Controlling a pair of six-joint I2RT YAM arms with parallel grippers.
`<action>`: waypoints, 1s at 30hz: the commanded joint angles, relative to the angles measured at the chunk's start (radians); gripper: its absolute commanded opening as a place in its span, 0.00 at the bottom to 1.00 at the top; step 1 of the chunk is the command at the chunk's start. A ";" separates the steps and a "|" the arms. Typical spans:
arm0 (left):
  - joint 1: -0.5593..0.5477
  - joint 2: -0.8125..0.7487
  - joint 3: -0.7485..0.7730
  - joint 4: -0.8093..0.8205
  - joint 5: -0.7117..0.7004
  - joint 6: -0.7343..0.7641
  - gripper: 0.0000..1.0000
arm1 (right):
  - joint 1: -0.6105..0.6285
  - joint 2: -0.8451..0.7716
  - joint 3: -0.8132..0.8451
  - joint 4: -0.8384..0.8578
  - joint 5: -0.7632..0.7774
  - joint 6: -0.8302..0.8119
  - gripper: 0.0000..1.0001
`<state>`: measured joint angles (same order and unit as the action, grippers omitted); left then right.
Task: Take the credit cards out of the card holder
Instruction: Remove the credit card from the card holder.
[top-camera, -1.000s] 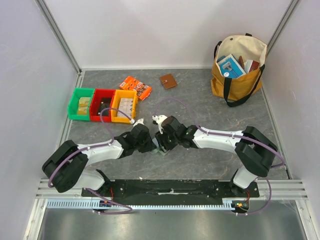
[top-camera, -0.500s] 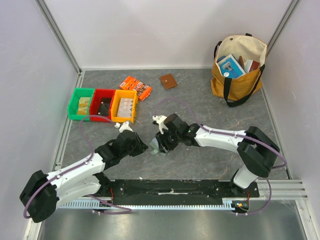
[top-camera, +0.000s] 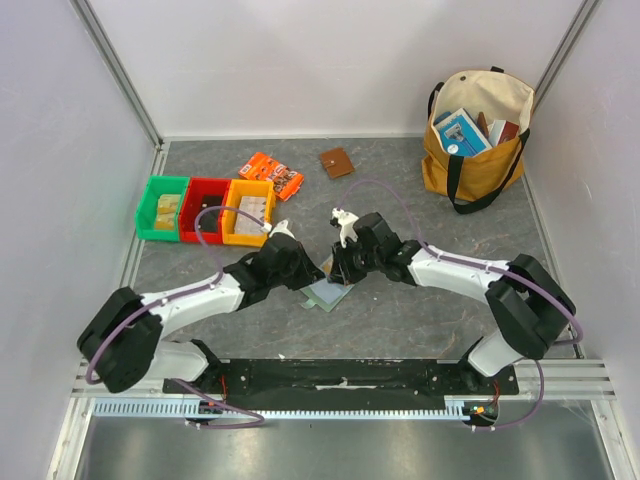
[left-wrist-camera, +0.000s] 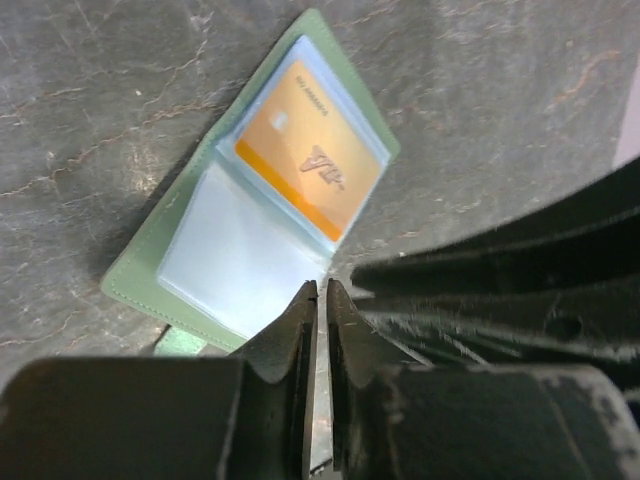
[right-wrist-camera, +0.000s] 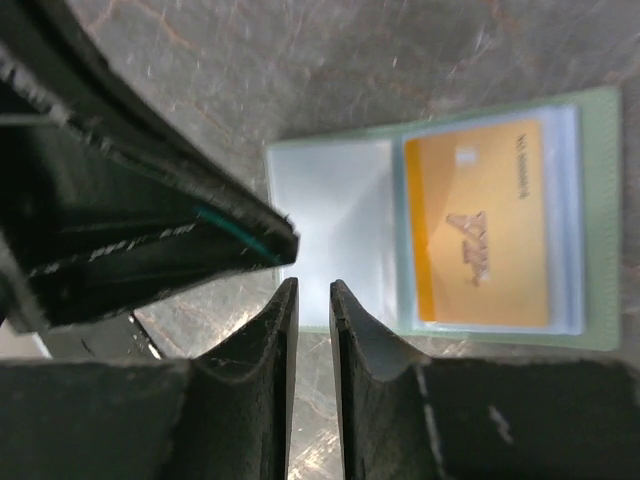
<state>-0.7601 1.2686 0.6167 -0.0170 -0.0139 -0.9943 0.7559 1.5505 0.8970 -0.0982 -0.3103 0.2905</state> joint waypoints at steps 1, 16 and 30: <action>0.019 0.092 -0.011 0.097 0.023 -0.010 0.12 | 0.003 0.039 -0.093 0.181 -0.111 0.117 0.25; 0.183 0.232 -0.170 0.264 0.126 -0.058 0.06 | 0.002 0.066 -0.176 0.235 -0.105 0.128 0.24; 0.209 0.189 0.071 0.111 0.190 0.138 0.16 | -0.204 0.039 -0.041 0.175 -0.105 0.081 0.29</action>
<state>-0.5388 1.5284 0.6582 0.1253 0.1383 -0.9012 0.5892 1.5845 0.8040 0.0849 -0.4099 0.4053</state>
